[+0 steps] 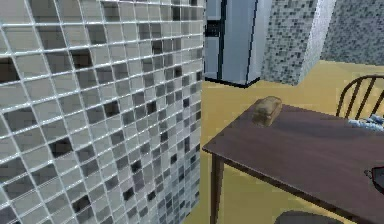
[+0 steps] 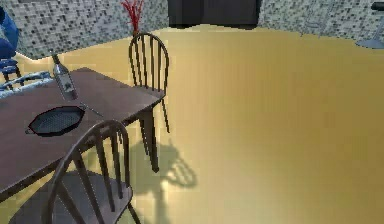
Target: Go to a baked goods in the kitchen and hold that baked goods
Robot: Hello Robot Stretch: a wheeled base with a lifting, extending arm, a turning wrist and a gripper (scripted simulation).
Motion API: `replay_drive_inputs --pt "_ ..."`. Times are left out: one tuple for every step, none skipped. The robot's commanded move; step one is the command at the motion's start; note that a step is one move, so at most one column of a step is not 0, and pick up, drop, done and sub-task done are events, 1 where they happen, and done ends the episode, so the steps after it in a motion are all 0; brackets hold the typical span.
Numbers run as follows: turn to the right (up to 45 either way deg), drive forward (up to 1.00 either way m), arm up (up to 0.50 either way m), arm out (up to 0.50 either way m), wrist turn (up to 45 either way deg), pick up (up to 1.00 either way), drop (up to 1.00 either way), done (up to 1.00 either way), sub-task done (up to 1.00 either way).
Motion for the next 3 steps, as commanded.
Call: replay_drive_inputs --pt "-6.0 0.00 0.00 0.00 0.0 0.00 0.00 0.00 0.00" --pt "0.0 0.40 0.00 0.00 0.0 0.00 0.00 0.00 0.00" --pt "-45.0 0.00 0.00 0.00 0.0 0.00 0.00 0.00 0.00"
